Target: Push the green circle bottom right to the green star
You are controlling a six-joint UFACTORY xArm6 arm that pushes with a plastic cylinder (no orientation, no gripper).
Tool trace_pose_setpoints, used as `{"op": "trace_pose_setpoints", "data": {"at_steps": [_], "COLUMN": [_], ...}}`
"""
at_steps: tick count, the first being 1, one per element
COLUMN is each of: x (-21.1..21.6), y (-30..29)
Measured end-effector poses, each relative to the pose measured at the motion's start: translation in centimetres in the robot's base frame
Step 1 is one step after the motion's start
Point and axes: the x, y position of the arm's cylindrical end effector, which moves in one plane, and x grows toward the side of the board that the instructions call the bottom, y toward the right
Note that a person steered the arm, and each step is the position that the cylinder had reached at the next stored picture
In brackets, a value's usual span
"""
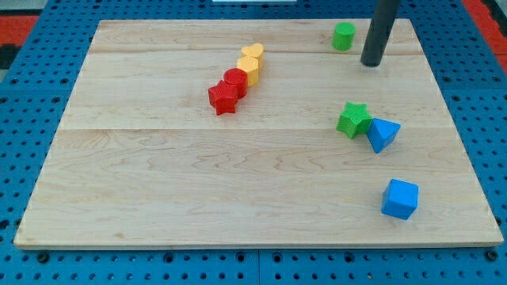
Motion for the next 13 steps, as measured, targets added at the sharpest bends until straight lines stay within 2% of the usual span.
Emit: {"op": "trace_pose_setpoints", "data": {"at_steps": [2, 3, 4, 6, 8, 9, 10, 11, 12, 13], "x": [-8.1, -9.3, -7.7, -1.7, -3.8, 0.4, 1.9, 0.4, 1.8, 5.9], "y": [0.7, -2.6, -6.4, -4.3, -3.9, -3.9, -4.0, -2.9, -1.0, -1.0]}}
